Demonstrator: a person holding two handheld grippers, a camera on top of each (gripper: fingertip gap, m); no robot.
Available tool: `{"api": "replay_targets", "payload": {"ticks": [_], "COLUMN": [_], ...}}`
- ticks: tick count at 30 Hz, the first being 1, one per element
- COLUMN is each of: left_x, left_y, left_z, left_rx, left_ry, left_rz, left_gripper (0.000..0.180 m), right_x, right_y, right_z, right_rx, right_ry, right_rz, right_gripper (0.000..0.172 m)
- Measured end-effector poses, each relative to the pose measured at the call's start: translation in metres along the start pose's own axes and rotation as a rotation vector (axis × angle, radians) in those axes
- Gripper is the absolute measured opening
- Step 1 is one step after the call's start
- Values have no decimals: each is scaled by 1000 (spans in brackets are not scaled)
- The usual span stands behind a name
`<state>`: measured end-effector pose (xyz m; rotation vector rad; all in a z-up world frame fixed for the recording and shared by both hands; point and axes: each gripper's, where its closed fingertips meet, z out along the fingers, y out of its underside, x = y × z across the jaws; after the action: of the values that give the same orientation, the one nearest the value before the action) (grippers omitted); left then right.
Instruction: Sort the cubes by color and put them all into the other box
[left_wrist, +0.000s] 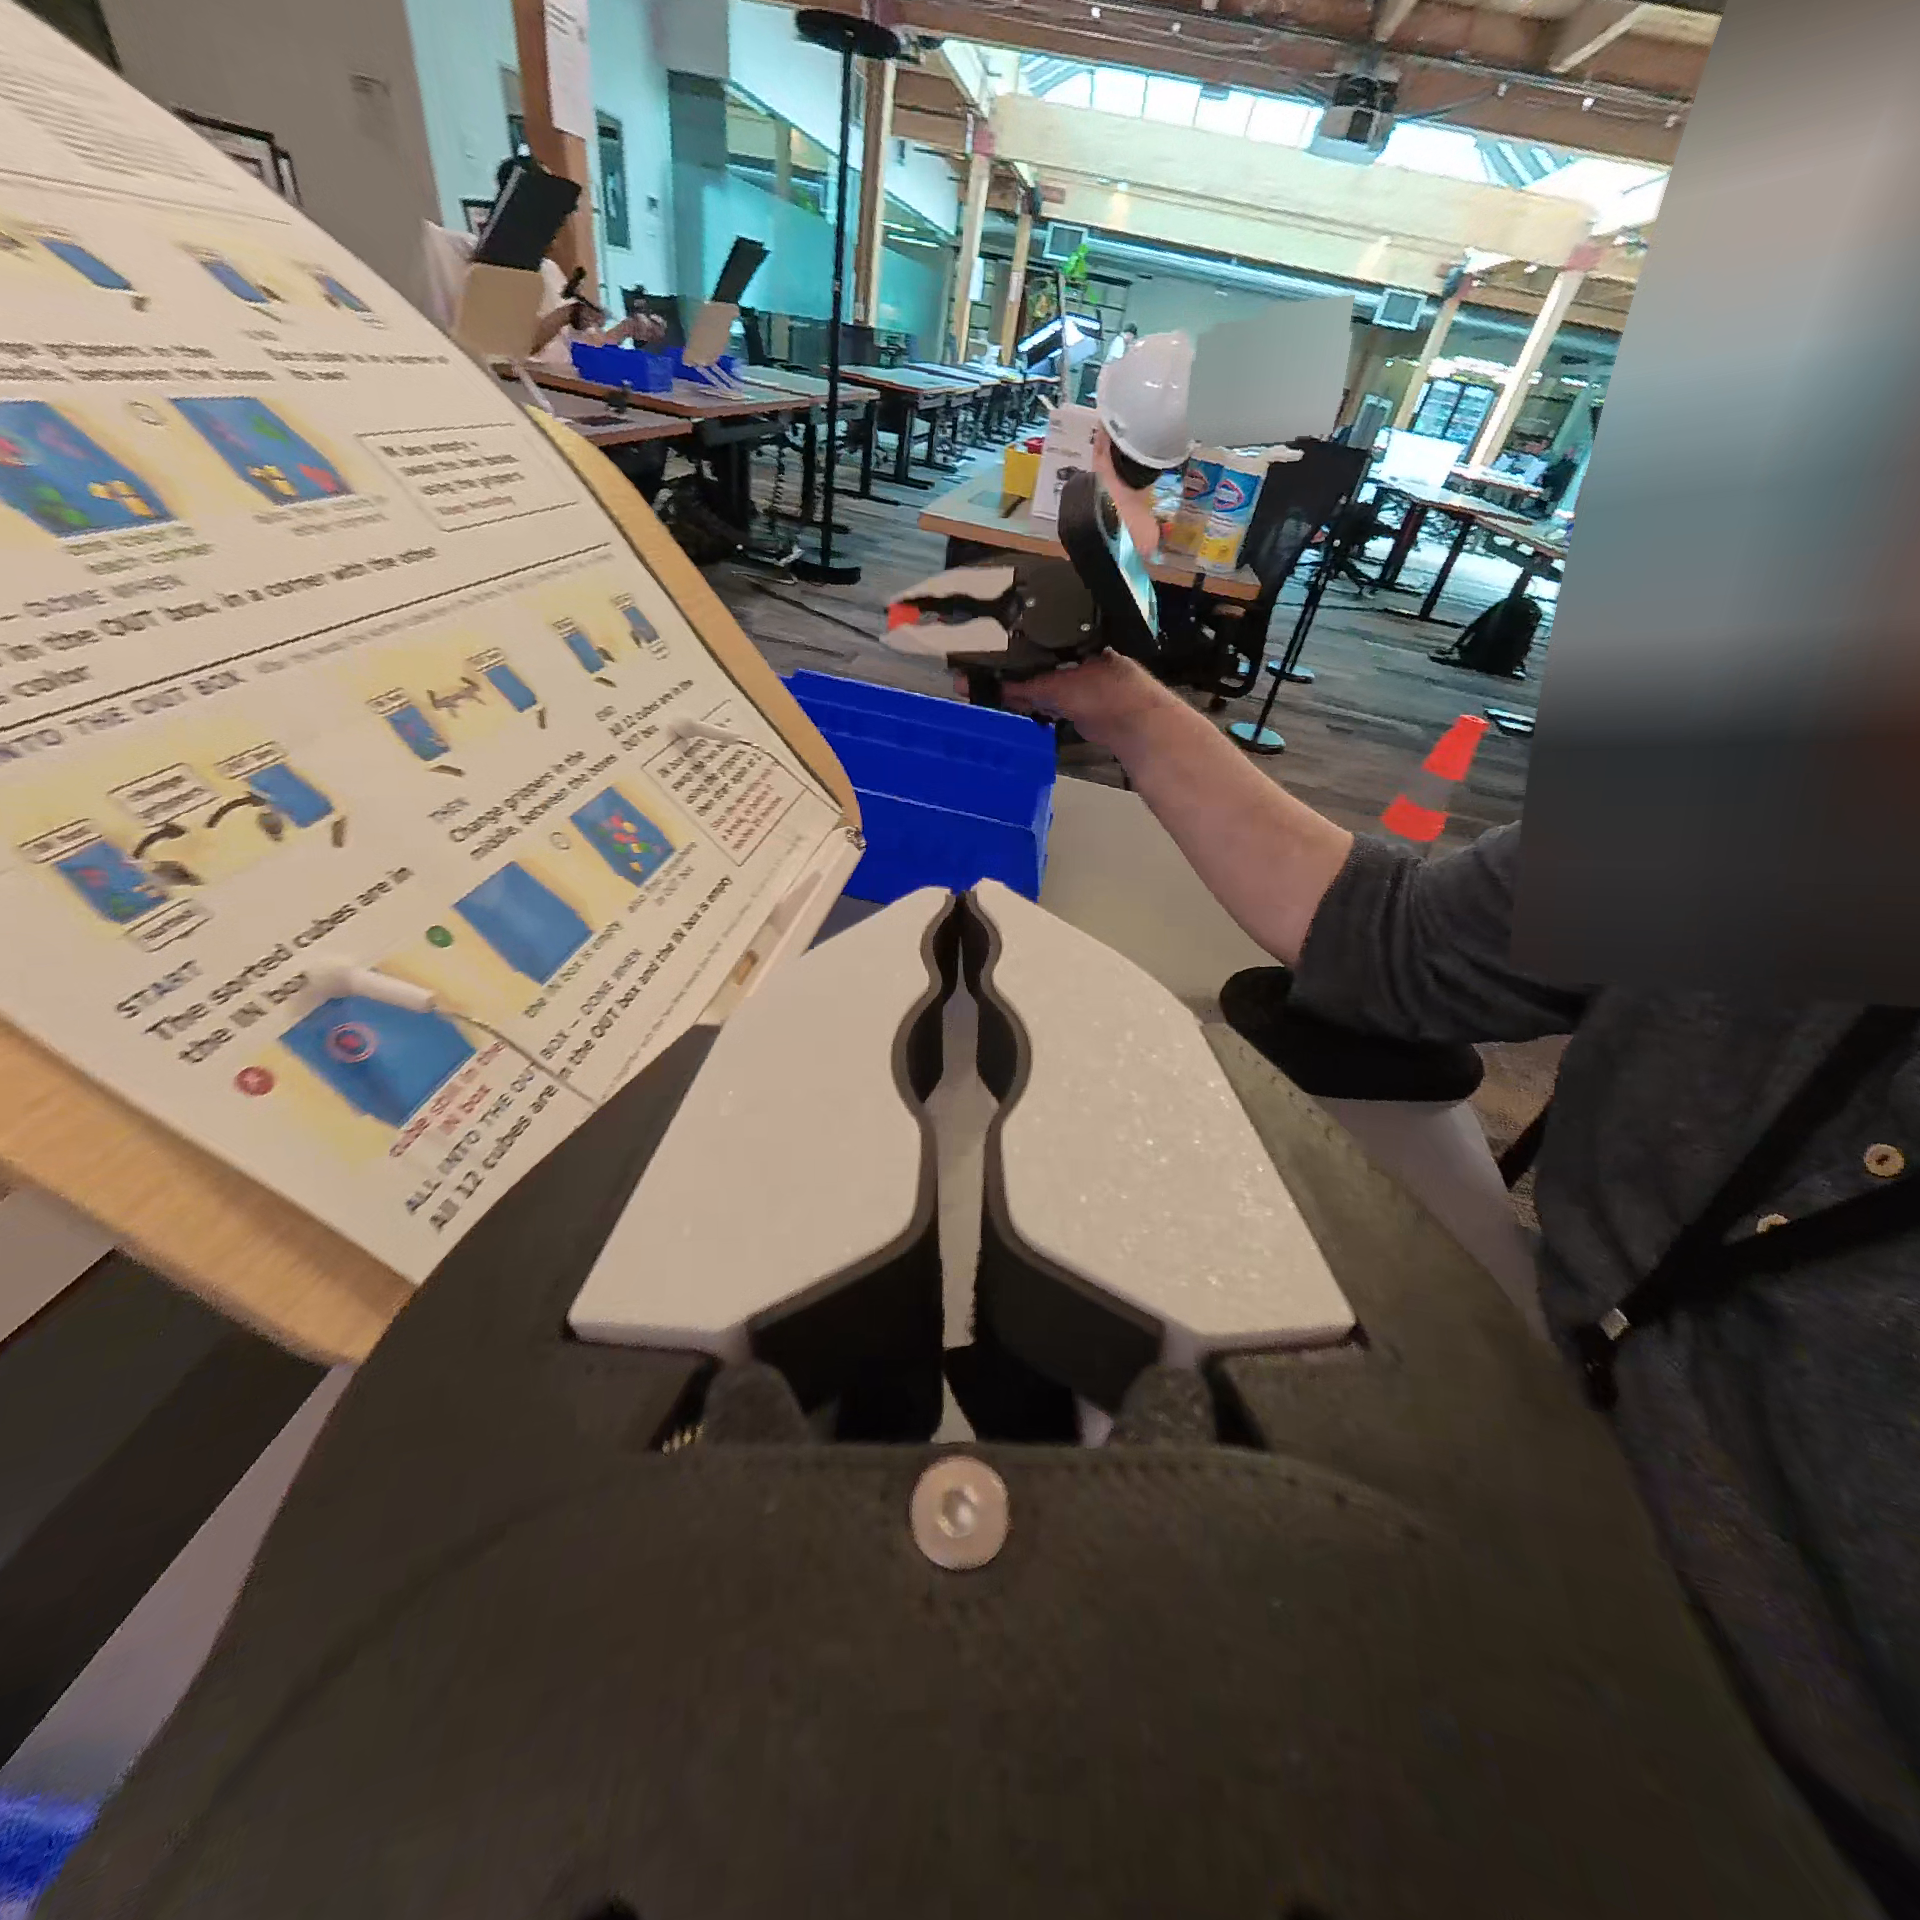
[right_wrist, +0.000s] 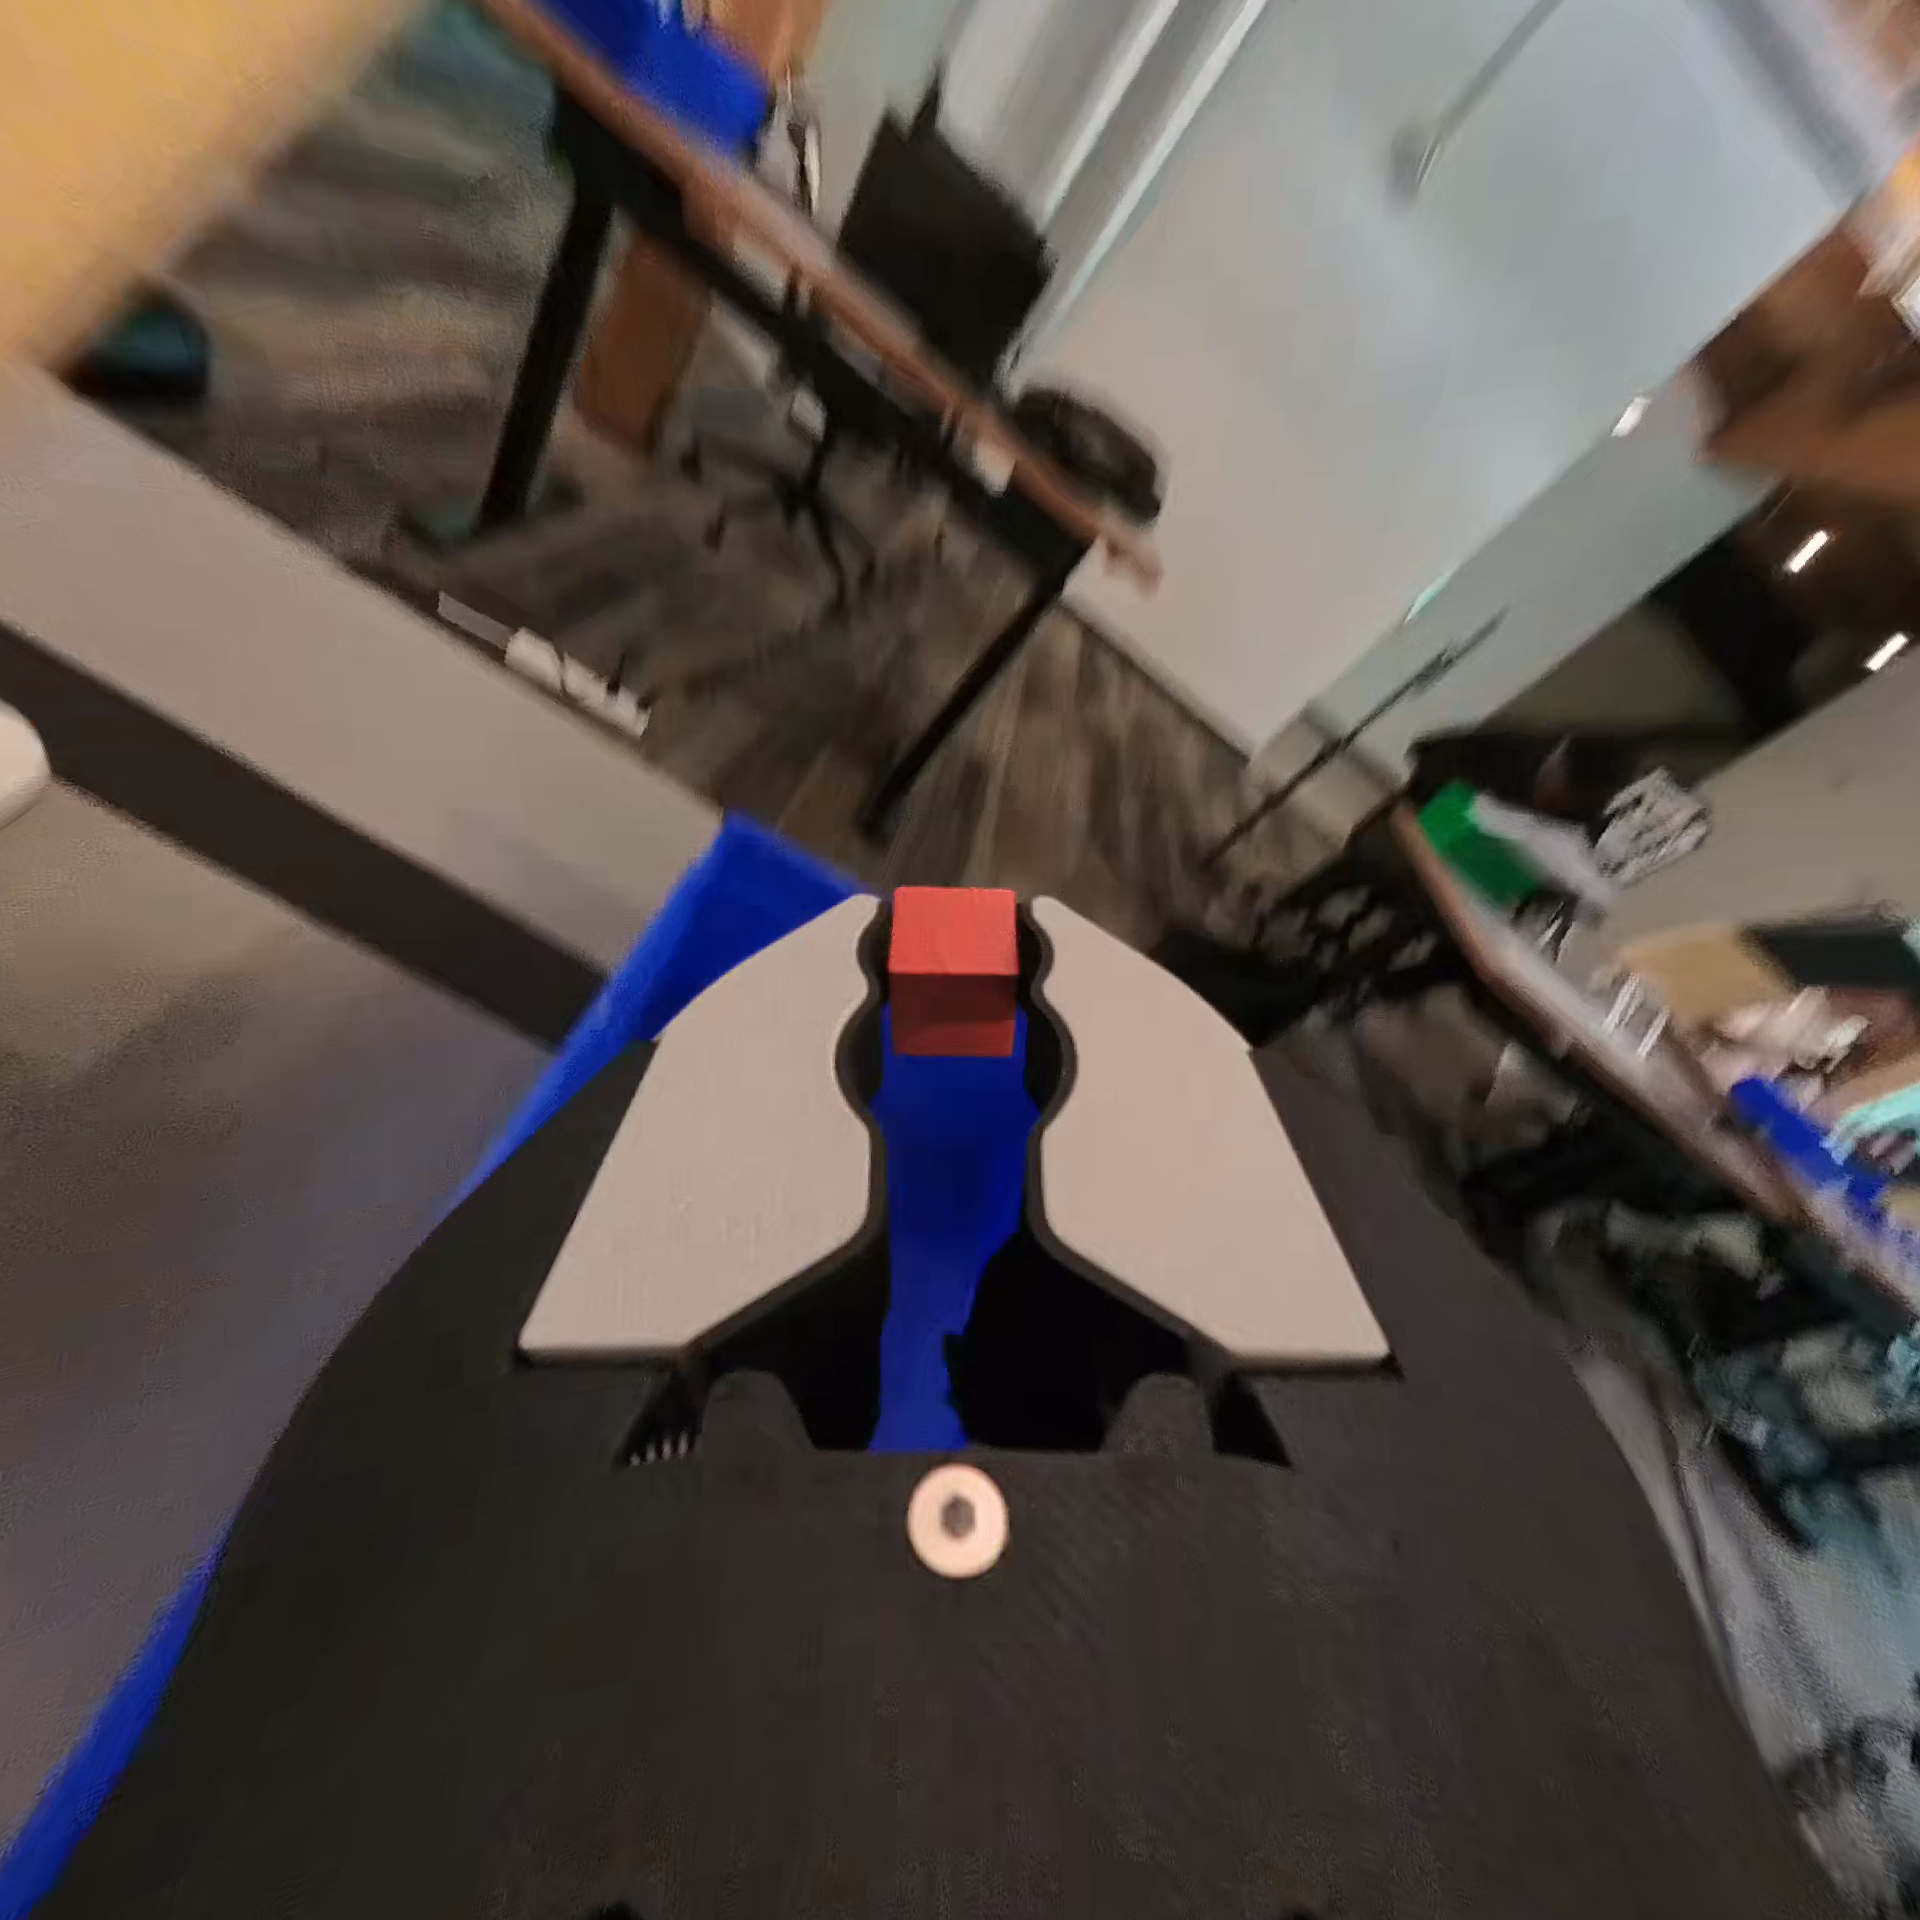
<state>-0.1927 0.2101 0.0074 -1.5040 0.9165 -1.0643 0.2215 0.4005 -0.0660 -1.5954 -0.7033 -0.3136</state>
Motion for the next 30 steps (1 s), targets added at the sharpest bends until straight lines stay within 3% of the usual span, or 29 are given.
{"api": "replay_targets", "payload": {"ticks": [3, 6, 8, 12, 16, 22, 30], "left_x": [-9, -14, -22, -40, -69, -119, -157], "left_y": [1, 3, 9, 23, 45, 108, 185], "left_z": [-7, -10, -11, -18, -38, -84, -124], "left_rx": [-1, -1, -25, -78, -194, -513, -778], "left_ry": [-36, -48, -78, -137, -284, -521, -575], "left_rz": [-9, -15, -26, -56, -65, -34, -41], "left_gripper": [0, 1, 0, 0, 8, 26, 35], "right_x": [-7, -19, -18, -1, 20, 4, -18], "right_y": [68, 115, 133, 114, 88, 67, 55], "right_z": [20, 32, 37, 33, 23, 25, 32], "right_rx": [-219, -355, -403, -300, -216, -176, -160], "right_ry": [-66, -121, -103, -64, 20, -26, -69], "right_rz": [53, 118, 148, 250, 247, 204, 172], "right_gripper": [23, 23, 35, 38, 28, 28, 26]}}
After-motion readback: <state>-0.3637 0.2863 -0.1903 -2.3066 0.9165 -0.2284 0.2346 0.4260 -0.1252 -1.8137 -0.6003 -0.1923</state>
